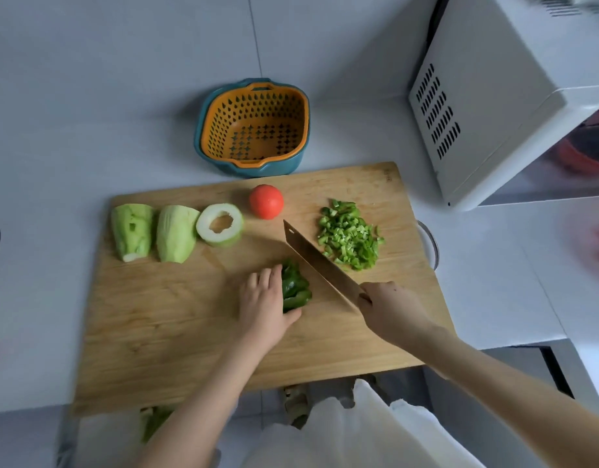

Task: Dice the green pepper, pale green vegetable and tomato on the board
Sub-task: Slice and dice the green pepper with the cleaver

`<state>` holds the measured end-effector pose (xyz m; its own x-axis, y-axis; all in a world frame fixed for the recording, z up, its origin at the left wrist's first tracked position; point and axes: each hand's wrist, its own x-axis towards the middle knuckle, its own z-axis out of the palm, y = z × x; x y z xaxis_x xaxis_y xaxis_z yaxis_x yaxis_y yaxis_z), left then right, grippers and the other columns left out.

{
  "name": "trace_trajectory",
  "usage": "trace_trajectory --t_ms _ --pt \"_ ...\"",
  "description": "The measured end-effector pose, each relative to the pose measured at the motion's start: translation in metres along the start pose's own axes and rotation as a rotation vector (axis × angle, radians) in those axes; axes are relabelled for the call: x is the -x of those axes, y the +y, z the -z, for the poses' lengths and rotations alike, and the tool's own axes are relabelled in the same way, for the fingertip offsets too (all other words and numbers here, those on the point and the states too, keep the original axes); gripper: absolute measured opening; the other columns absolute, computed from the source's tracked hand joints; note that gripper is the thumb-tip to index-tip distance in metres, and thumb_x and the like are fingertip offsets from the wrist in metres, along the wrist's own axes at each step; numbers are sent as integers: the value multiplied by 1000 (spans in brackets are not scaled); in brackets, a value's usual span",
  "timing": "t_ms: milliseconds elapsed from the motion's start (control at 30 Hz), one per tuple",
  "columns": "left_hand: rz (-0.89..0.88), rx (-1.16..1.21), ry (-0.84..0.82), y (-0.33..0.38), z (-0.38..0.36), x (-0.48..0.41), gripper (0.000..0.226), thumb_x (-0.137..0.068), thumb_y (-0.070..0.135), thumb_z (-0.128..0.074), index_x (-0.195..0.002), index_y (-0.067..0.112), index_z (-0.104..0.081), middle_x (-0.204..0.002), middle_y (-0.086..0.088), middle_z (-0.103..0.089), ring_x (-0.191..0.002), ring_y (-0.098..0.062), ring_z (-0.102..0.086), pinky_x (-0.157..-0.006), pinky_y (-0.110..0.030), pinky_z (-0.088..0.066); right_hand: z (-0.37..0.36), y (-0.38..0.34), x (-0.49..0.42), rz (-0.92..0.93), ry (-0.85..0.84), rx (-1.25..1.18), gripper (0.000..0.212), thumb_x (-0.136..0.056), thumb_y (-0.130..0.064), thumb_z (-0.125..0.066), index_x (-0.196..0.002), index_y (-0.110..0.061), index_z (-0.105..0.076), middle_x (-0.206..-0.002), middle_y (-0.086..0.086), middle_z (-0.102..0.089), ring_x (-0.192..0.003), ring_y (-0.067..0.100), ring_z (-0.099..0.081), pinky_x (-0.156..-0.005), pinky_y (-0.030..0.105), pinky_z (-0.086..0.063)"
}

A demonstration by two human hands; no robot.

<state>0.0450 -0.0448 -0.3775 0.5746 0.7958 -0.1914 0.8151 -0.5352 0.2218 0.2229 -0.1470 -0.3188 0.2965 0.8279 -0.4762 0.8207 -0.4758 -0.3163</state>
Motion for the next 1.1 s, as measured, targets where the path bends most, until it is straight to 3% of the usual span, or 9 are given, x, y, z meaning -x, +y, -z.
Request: trace_trajectory --t_ms 100,233,433,500,633,767,867,967,1100 --pt "-77 -90 -1 10 -2 -5 85 -84 57 -53 -147 11 -19 -137 -3 -37 -122 -22 -35 -100 -32 -29 -3 -2 4 -59 39 -39 40 -97 -22 -38 -58 -22 -29 -59 -3 -40 -53 16 -37 -46 27 -29" --pt "15 -63 -10 9 0 2 104 -69 73 -57 -146 11 -25 -131 -9 -42 -117 -27 -41 -95 -38 -35 -7 -6 11 -97 49 -60 40 -97 -21 -38 -58 -24 -28 -60 -3 -40 -52 13 -37 -44 25 -28" --pt "46 -55 -91 9 1 3 130 -56 88 -49 -150 15 3 -153 -10 -15 -138 -29 -19 -108 -45 -23 -8 -12 9 -71 51 -70 39 -97 -21 -37 -60 -28 -27 -61 -4 -40 -61 21 -44 -45 25 -28" --pt "6 -96 -50 11 -2 4 125 -59 86 -49 -150 12 -7 -151 -14 -24 -135 -31 -28 -105 -46 -28 -5 -10 6 -61 35 -73 39 -97 -21 -37 -60 -27 -28 -61 -5 -40 -63 22 -45 -45 25 -28" --pt "18 -33 147 10 -15 -6 104 -62 77 -49 -130 -2 -49 -116 -21 -58 -100 -38 -58 -78 -46 -50 -1 -6 3 -46 8 -69 38 -97 -22 -38 -60 -27 -29 -62 -4 -42 -64 22 -48 -50 29 -34" --pt "79 21 158 17 -16 -9 103 -63 79 -47 -127 -1 -53 -113 -21 -59 -97 -38 -58 -76 -46 -49 -1 -2 2 -23 10 -63 31 -96 -20 -38 -65 -22 -36 -61 -3 -42 -63 24 -48 -52 31 -35" --pt "56 94 214 15 -18 -4 104 -69 83 -35 -131 0 -50 -121 -19 -59 -107 -37 -57 -86 -48 -47 -2 0 3 4 22 -56 22 -96 -19 -37 -75 -16 -45 -64 0 -47 -63 25 -49 -49 30 -34" --pt "209 324 296 16 -13 -6 80 -87 62 -24 -130 0 -51 -120 -17 -62 -112 -33 -55 -96 -43 -41 -1 0 3 5 22 -55 20 -96 -19 -37 -79 -18 -46 -65 -1 -47 -63 24 -48 -49 29 -33" --pt "365 319 389 24 -12 -24 58 -96 38 -21 -105 2 -66 -94 -14 -67 -88 -33 -59 -78 -42 -44 3 -4 9 -12 34 -74 29 -97 -22 -37 -69 -20 -40 -61 -4 -43 -60 21 -46 -49 28 -32"
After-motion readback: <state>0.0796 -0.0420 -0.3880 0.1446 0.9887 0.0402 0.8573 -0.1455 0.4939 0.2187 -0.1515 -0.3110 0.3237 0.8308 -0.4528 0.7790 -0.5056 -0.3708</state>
